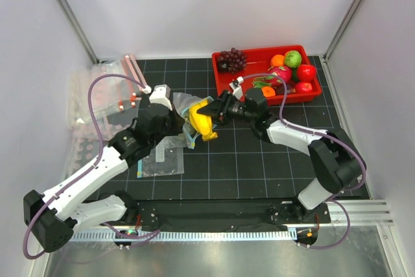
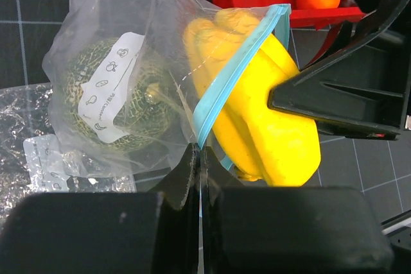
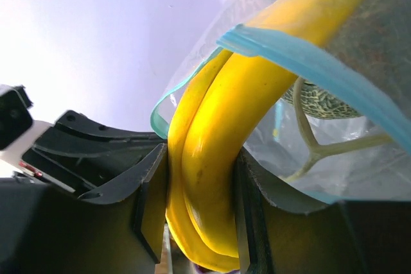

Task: Place the food in the zip-top bag and seal the zipper
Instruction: Place the fake fruit in the zipper food storage bag.

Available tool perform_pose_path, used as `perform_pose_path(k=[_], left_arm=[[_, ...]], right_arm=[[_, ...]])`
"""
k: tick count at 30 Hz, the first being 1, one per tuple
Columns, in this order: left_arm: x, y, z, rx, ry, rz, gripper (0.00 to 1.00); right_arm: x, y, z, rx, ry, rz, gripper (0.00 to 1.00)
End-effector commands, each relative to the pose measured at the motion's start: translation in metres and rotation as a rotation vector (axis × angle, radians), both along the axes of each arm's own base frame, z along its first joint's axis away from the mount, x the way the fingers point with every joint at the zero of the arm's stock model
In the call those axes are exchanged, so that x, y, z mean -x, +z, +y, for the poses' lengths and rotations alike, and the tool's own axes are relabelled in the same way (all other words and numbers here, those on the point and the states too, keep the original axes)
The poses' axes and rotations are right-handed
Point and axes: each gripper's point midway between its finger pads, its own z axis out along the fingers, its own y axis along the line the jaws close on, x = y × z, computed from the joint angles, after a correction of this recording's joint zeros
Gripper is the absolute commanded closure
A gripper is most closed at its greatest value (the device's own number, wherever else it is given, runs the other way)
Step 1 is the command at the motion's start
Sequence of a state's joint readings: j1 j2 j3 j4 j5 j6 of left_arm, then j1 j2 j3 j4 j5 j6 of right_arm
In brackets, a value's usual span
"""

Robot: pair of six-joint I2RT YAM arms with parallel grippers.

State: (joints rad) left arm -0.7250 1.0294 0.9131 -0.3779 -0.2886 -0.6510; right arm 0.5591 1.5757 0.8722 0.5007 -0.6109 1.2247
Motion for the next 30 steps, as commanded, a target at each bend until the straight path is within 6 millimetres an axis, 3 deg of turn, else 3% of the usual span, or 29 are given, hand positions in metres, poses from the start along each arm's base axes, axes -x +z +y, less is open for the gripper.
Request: perform_pose_path(k=[1, 6, 12, 17, 23, 30], left_arm=[[-0.005, 0.010, -0.003, 0.040, 0.013, -0.039, 1.00], [-0.008, 0.004, -0.004, 0.036, 0.019, -0.032, 1.00], [-0.010, -0.003, -0.011, 0.054, 0.017, -0.015, 1.00], [-0.010, -0.006, -0.014, 0.081, 0.013, -0.016, 1.00], [-0.006, -0.003, -0.018, 0.104, -0.010, -0.012, 1.00], [-0.002, 0.006, -0.019, 0.131, -0.027, -0.023, 1.00]], right_arm=[[-0.009, 0.049, 0.003, -0.199, -0.056, -0.020, 0.99], [-0.009, 0.056, 0.009, -0.271, -0.074, 0.035, 0.99], [-0.016, 0.060, 0.001, -0.355, -0.168, 0.079, 0.99], [-0.024, 0.047, 0.002, -0.413, -0.238, 0.129, 0.99], [-0.036, 0.050, 0.002, -0.537, -0.276, 0.127, 0.99], [-0.045, 0.030, 0.014, -0.542, -0.288, 0.121, 0.99]])
